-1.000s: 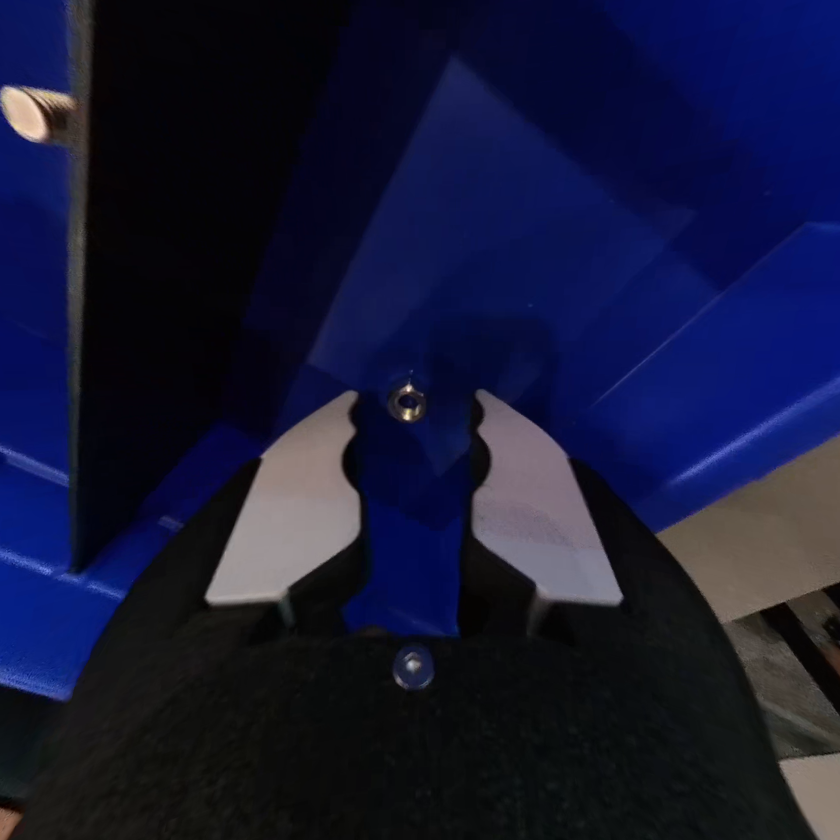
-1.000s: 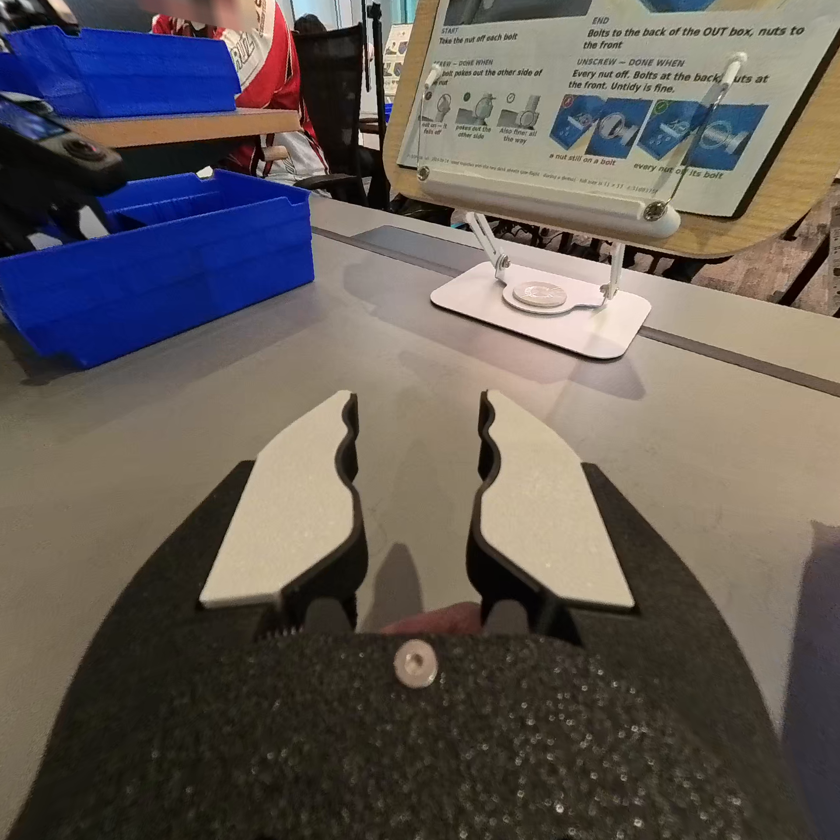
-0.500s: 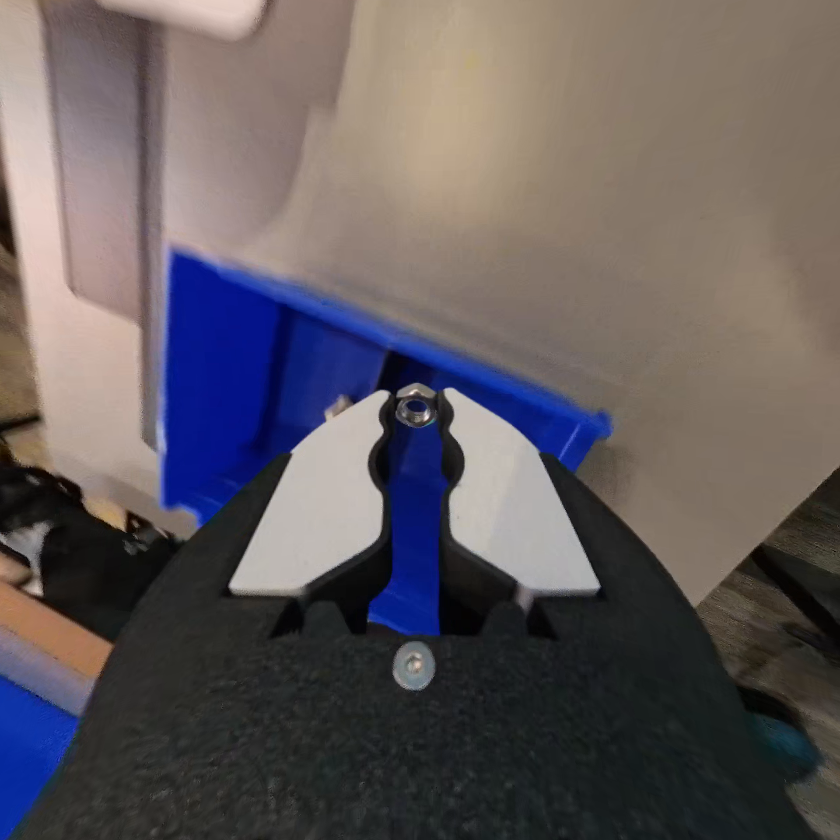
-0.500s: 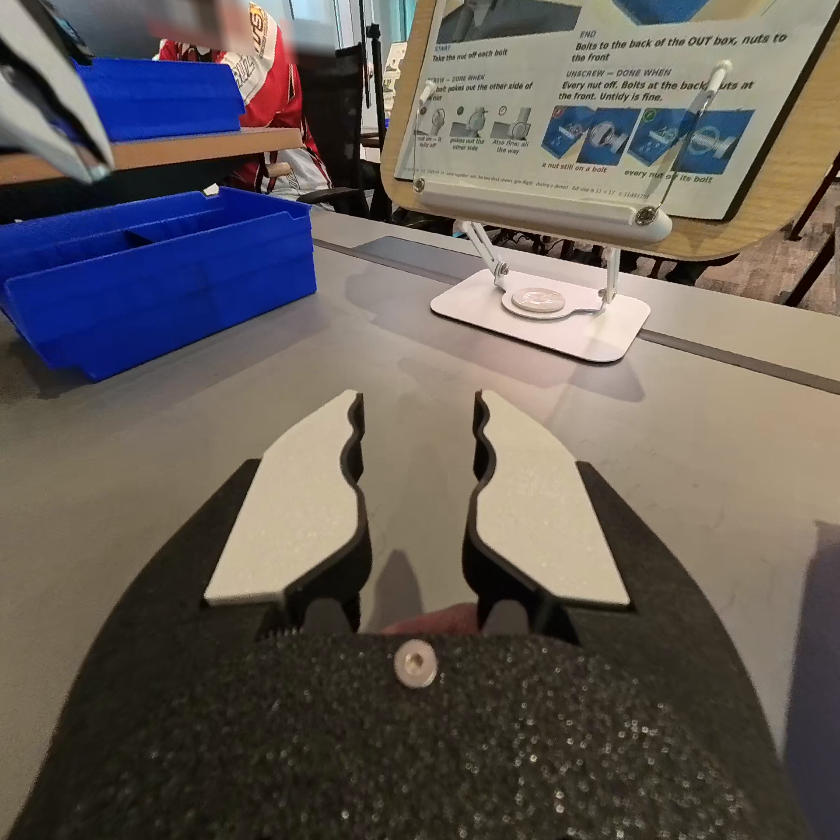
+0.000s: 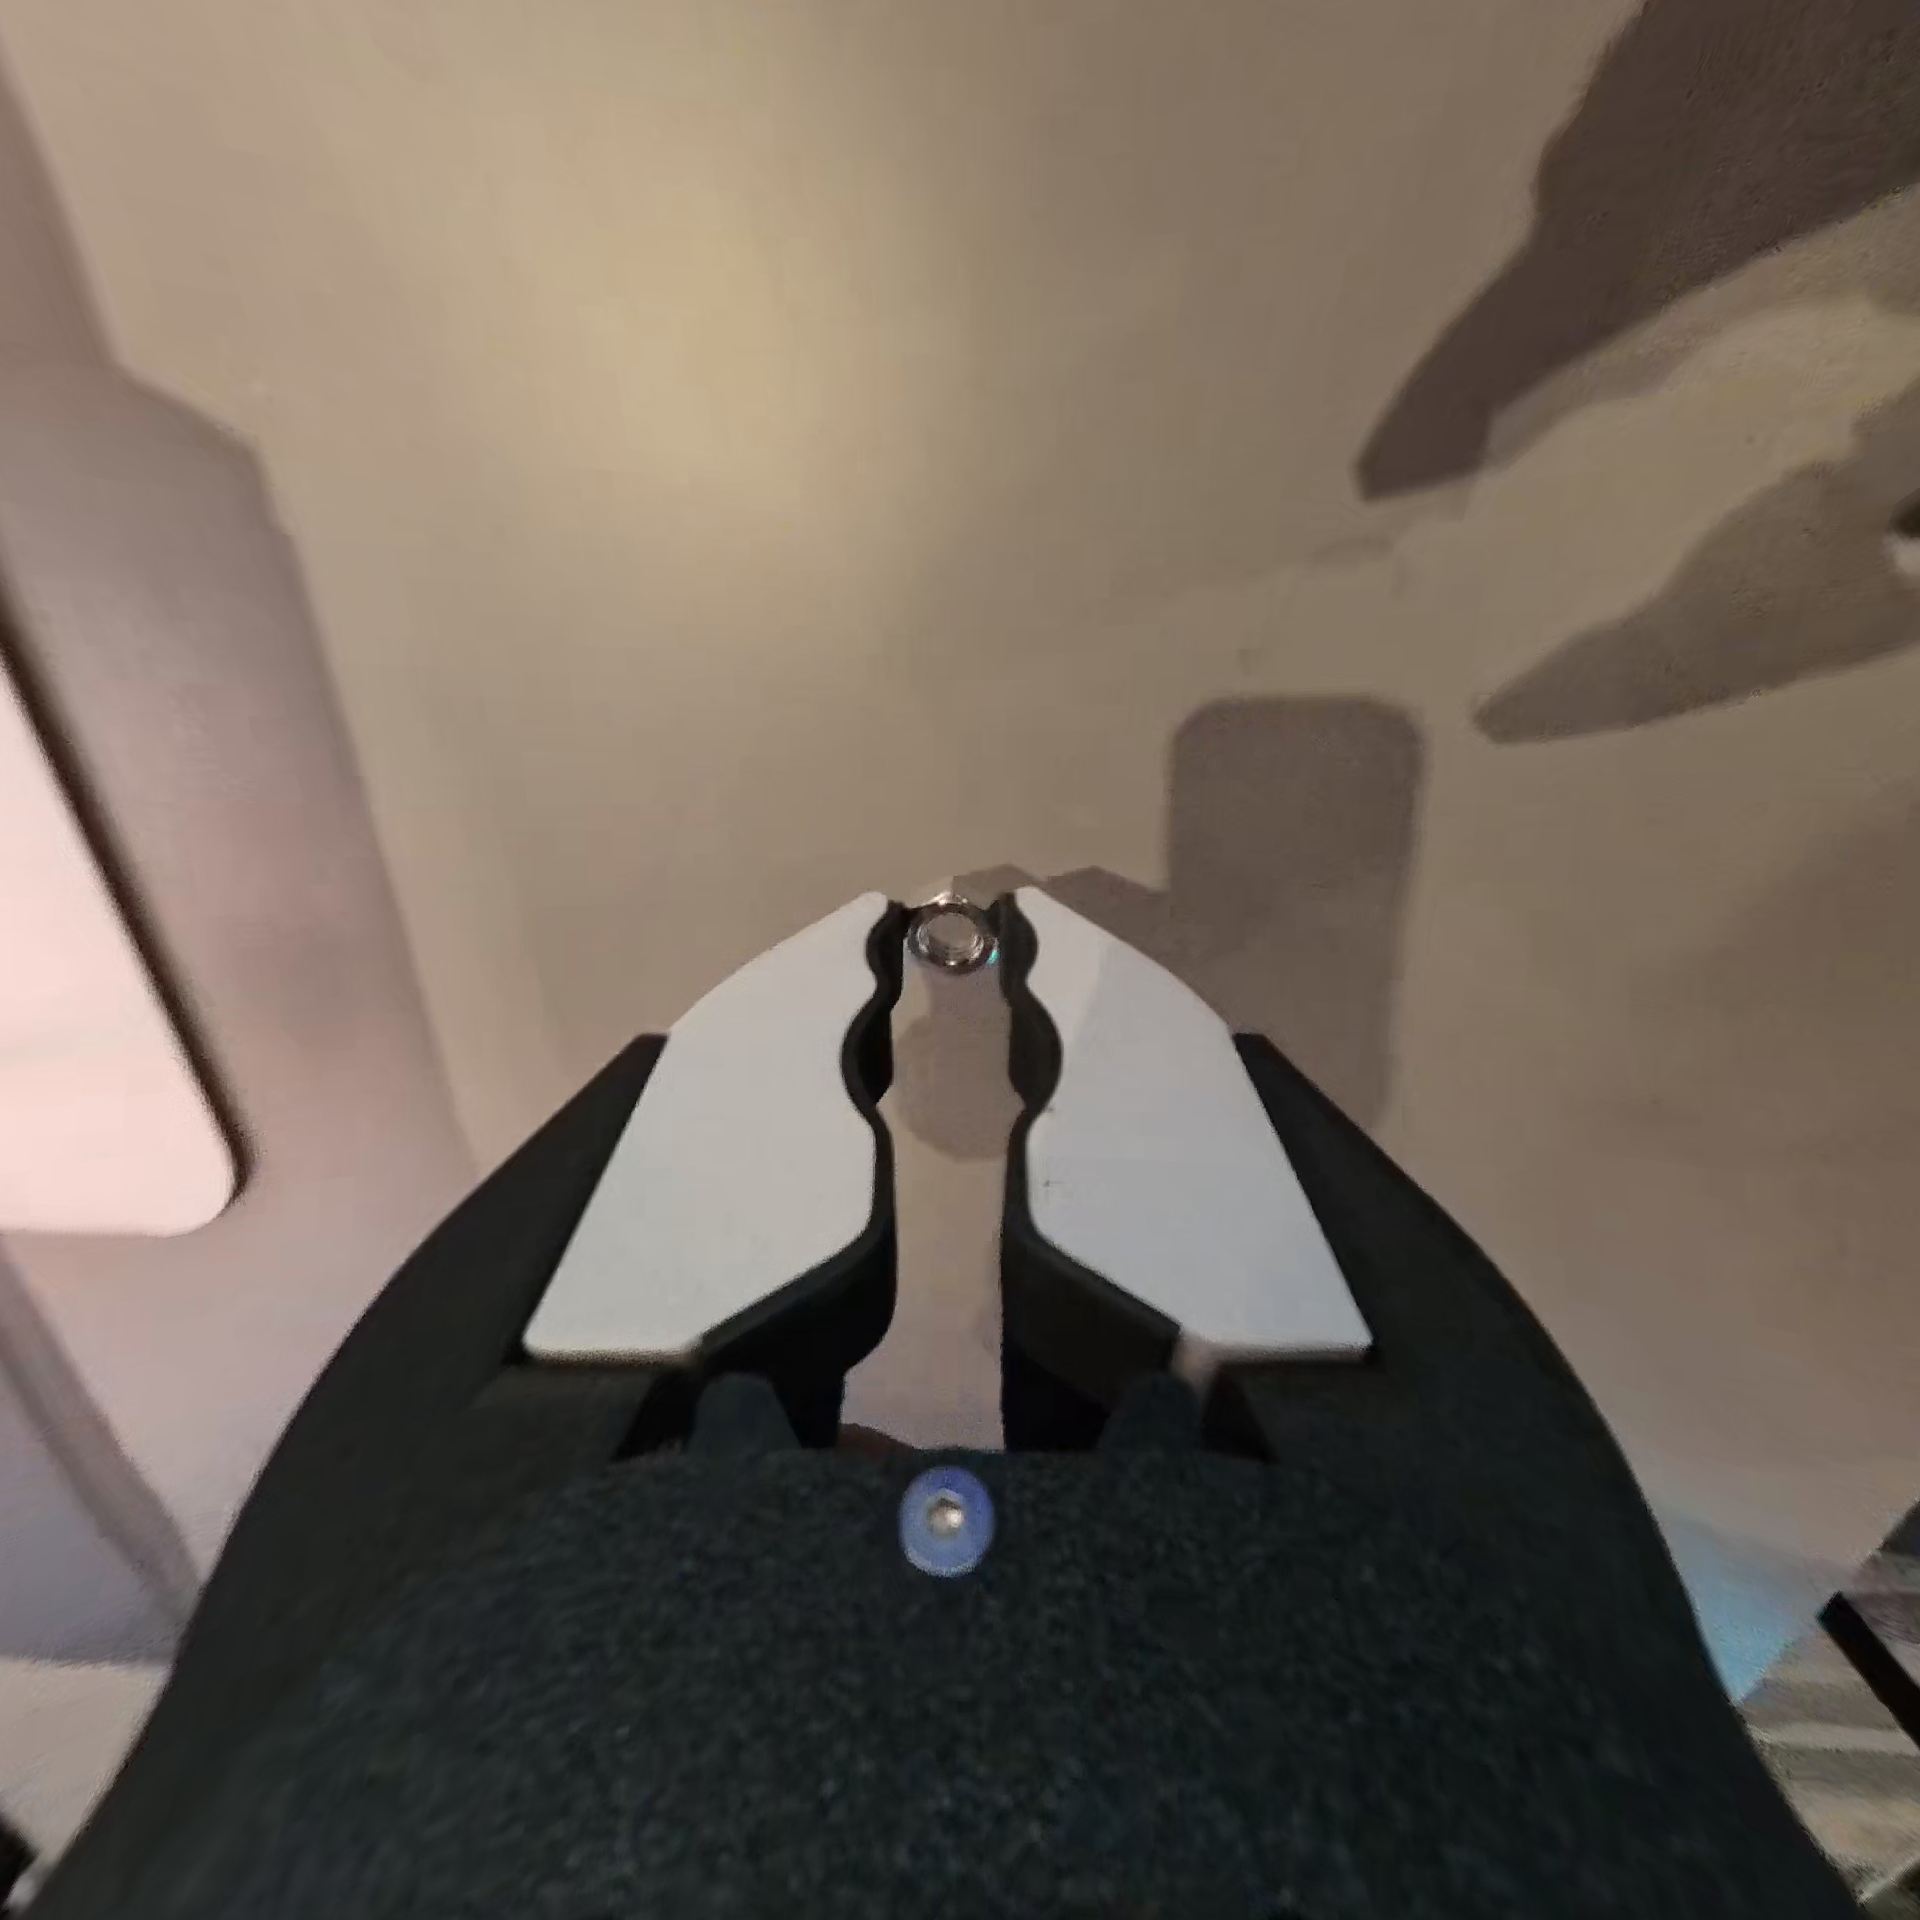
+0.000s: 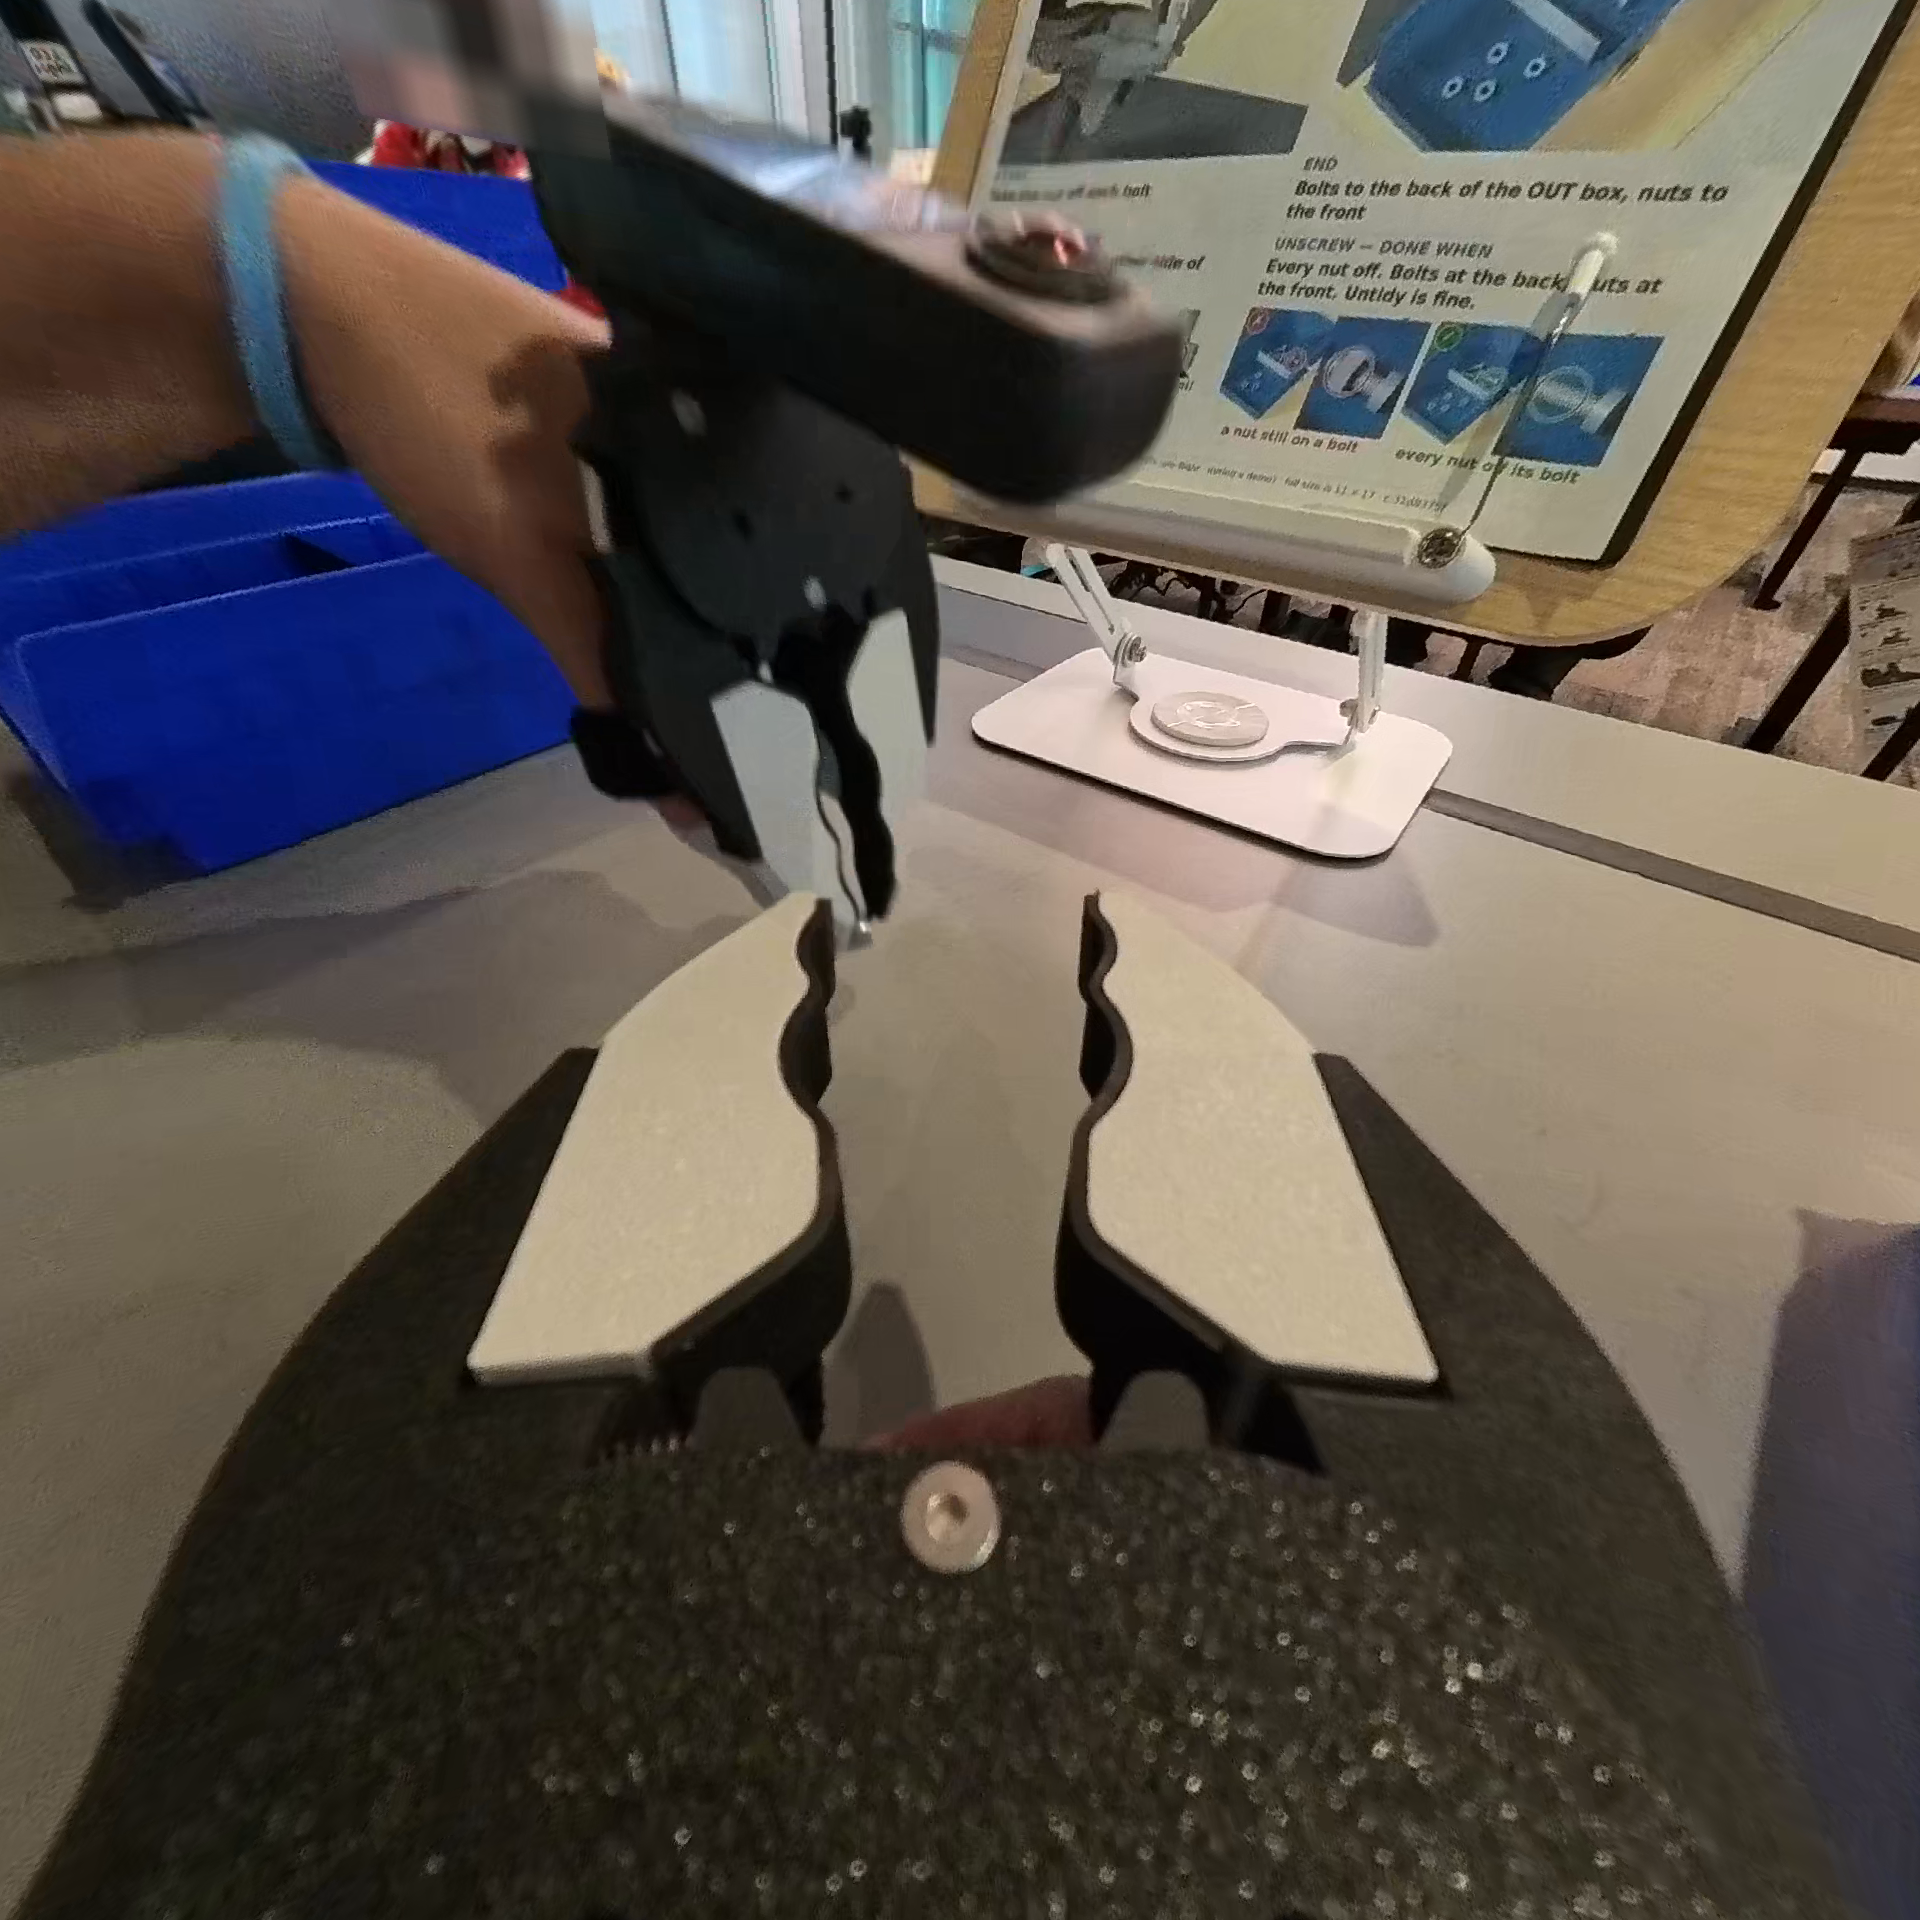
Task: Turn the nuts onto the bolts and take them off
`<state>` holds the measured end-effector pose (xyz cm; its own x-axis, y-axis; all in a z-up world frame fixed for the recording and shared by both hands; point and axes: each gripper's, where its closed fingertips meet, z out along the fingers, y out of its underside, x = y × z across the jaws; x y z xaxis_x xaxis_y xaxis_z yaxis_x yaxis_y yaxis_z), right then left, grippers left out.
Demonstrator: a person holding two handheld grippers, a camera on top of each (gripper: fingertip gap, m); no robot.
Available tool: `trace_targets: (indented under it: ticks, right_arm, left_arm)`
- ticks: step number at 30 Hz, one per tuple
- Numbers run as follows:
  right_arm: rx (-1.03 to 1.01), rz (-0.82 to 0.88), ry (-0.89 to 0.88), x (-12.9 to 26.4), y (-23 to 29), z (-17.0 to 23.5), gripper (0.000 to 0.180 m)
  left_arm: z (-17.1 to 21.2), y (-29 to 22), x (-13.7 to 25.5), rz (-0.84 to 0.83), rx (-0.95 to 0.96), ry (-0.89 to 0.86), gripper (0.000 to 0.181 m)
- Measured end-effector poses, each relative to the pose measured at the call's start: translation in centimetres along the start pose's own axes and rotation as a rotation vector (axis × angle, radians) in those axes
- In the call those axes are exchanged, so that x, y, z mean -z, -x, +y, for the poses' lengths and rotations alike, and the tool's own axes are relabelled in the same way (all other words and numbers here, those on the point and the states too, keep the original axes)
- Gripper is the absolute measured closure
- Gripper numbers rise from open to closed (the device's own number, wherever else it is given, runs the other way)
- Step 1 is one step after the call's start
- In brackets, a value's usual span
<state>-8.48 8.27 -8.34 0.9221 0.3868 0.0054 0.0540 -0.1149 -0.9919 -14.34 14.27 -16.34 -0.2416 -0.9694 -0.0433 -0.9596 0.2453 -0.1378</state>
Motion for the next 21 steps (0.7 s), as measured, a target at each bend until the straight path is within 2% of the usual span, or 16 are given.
trace_targets:
  ticks: [1,5,11,12,14,17,21]
  right_arm:
    - [0.000,0.000,0.001,0.0,0.0,0.0,0.135]
    - [0.006,0.001,0.011,-0.1,0.1,0.2,0.135]
    - [0.003,-0.003,0.020,-0.1,0.1,0.4,0.135]
    - [0.005,-0.004,0.022,-0.1,0.1,0.4,0.135]
    - [0.006,-0.002,0.022,-0.1,0.1,0.5,0.135]
    - [-0.001,-0.005,0.020,0.0,0.0,0.4,0.135]
    - [-0.006,-0.005,0.023,0.0,0.0,0.6,0.136]
  left_arm:
    - [-0.3,-0.1,-0.8,0.014,0.004,-0.001,0.164]
    - [-0.5,-0.7,-3.0,0.051,0.015,0.015,0.164]
    - [-0.7,-1.0,-3.3,0.055,0.019,0.005,0.164]
    - [-0.6,-1.1,-3.2,0.058,0.022,0.006,0.160]
    - [-0.8,-1.2,-2.5,0.066,0.036,-0.021,0.139]
    - [-0.9,-1.0,1.2,0.025,0.055,-0.140,0.135]
    - [1.7,0.2,10.5,-0.180,0.180,-0.404,0.134]
